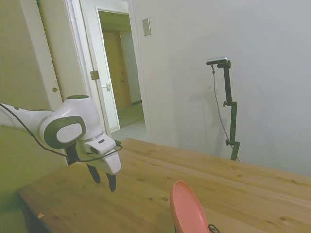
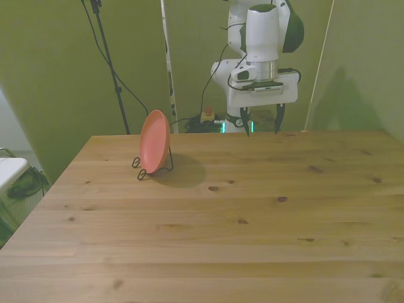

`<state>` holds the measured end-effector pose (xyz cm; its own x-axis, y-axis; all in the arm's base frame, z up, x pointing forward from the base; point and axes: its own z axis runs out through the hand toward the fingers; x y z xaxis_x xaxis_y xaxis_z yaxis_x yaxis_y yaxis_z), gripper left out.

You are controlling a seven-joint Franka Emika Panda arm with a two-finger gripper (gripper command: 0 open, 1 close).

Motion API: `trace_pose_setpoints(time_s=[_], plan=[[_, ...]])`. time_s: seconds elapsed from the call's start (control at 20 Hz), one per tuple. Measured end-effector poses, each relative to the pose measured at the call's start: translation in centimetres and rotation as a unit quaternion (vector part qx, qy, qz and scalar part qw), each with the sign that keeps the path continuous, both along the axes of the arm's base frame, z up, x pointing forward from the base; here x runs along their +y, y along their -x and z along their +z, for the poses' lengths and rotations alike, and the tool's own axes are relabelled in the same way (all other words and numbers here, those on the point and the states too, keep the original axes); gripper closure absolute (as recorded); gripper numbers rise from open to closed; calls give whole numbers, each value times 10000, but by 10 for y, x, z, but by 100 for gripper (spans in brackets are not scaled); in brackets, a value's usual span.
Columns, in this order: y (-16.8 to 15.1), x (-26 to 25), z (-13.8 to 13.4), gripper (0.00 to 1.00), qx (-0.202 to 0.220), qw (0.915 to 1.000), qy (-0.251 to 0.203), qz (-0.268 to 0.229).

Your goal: Unload the plate

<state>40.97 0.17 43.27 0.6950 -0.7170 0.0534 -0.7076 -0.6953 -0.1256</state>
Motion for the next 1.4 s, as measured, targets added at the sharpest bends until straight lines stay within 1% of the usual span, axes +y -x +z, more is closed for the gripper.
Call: trace_pose_setpoints(time_s=[0.15,0.25,0.45,0.6,0.85,0.9,0.95,1.0,1.15,1.3,1.4], plan=[[0,-5,1,0,-14,10000,-21,-52],[2,-22,13,0,-161,9996,-36,-238],[12,-67,54,0,-496,9968,-22,-629],[18,-103,89,0,-680,9937,85,-887],[27,-173,125,0,-845,9884,255,-1235],[30,-183,131,0,-849,9886,262,-1214],[34,-189,141,0,-843,9903,276,-1067],[34,-188,141,0,-812,9912,264,-1015],[39,-197,142,0,-511,9971,5,-558],[48,-249,157,0,-396,9983,-209,-362],[54,-287,163,0,-305,9986,-347,-267]])
